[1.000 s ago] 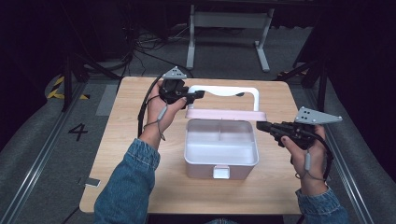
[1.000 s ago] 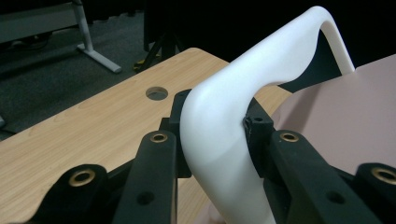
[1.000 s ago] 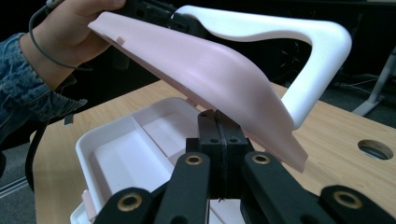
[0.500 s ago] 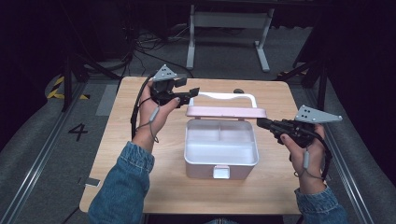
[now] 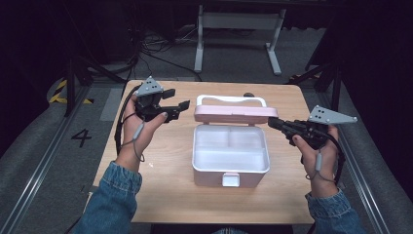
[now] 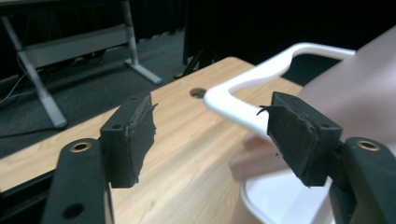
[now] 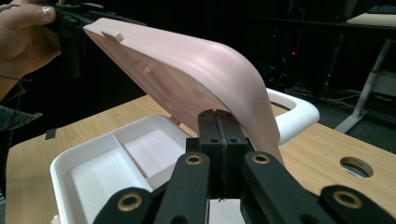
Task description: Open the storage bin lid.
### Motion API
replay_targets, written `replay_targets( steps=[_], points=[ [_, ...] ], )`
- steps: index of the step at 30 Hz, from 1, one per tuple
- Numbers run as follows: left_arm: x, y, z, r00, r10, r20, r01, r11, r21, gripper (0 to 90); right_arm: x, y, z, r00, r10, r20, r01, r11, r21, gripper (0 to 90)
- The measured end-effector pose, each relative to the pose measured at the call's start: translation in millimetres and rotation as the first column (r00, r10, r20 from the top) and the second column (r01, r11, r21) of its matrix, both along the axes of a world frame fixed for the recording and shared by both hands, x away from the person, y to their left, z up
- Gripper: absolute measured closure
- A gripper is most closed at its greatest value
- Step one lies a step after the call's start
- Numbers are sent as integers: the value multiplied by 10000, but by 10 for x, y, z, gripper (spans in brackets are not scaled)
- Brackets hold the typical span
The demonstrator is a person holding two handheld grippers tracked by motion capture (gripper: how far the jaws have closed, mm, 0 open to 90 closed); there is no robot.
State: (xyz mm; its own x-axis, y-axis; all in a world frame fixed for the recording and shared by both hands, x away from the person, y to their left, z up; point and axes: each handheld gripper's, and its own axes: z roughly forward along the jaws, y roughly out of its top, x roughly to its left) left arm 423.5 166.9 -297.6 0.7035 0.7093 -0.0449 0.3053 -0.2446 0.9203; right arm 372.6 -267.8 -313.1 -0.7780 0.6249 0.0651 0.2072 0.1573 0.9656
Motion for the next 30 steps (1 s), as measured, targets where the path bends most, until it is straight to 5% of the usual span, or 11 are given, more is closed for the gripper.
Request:
replay_targets(
  steps=[10,17,30],
  points=[
    [-266,11,-64,9997,-249,13,247,9975,668,270,60,2,9,10000,5,-43,-4,9999,168,900],
    [-322,-76,-168,9971,-759,-91,763,9959,481,257,73,-4,-1,10000,-8,-58,9,9998,182,900],
    [-242,-325,-237,9947,-995,246,991,9950,152,196,85,-4,-16,10000,-38,-53,39,9997,240,900]
  ],
)
